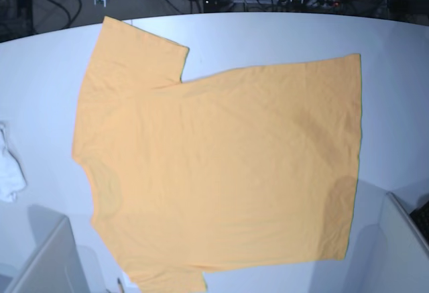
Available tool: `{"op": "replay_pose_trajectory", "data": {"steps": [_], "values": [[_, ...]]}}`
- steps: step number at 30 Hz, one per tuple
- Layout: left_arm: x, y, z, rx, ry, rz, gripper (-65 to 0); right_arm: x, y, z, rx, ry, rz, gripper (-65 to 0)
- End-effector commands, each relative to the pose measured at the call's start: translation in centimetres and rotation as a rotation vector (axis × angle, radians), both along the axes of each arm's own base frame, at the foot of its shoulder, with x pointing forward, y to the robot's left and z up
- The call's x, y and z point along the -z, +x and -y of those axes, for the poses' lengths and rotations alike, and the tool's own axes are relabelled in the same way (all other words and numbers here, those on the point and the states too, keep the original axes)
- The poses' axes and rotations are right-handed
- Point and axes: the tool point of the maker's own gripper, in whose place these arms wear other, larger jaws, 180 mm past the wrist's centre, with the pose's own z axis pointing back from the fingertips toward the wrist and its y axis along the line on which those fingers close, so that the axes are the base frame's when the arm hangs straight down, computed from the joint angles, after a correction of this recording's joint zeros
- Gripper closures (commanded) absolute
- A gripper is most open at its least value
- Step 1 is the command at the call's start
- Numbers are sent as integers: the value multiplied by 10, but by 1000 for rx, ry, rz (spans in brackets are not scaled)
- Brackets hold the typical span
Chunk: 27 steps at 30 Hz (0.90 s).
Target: Fold the T-shirt properly
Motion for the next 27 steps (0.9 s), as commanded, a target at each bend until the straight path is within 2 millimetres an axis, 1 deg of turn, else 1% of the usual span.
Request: {"op": "replay_pose_trajectory", "data": {"steps": [1, 2, 3, 6, 8, 10, 11, 12, 14, 15, 16, 18, 19, 20, 22, 24, 27], "values": [[-4, -12, -4, -7, 7, -4, 0, -2, -5, 4, 13, 5, 4, 0], [-8, -20, -11, 0, 16, 2, 0, -4, -11, 9, 24, -1, 6, 0], [-12, -22, -15, 11, 21, 20, 0, -6, -16, 15, 29, -11, 7, 0], [-28, -26, -19, 41, 22, 73, 0, -13, -29, 27, 14, -42, 16, 0], [-40, -25, -18, 62, 18, 114, 0, -18, -38, 33, -1, -60, 23, 0], [-56, -29, -19, 75, 16, 150, 0, -25, -47, 43, -8, -85, 20, 0], [-65, -28, -23, 71, 24, 175, 0, -30, -51, 49, 2, -98, 9, 0], [-76, -26, -31, 55, 44, 203, 0, -35, -55, 57, 15, -114, -1, 0], [-99, -28, -53, 21, 97, 244, 0, -47, -55, 75, 46, -153, -1, 0], [-111, -29, -62, 15, 120, 264, 0, -52, -55, 78, 65, -164, 4, 0], [-123, -24, -68, 15, 138, 294, 0, -61, -50, 86, 82, -190, 23, 0], [-145, -25, -78, 18, 166, 323, 0, -76, -39, 99, 108, -234, 60, 0], [-155, -20, -82, 22, 179, 346, 0, -84, -35, 104, 120, -253, 71, 0], [-169, -13, -86, 15, 192, 381, 0, -92, -26, 110, 127, -274, 92, 0], [-195, -2, -94, -44, 198, 451, 0, -112, -2, 121, 128, -321, 149, 0], [-220, 13, -97, -130, 177, 538, 0, -135, 23, 130, 123, -366, 208, 0], [-263, 38, -99, -213, 145, 662, 0, -178, 60, 145, 103, -446, 301, 0]]}}
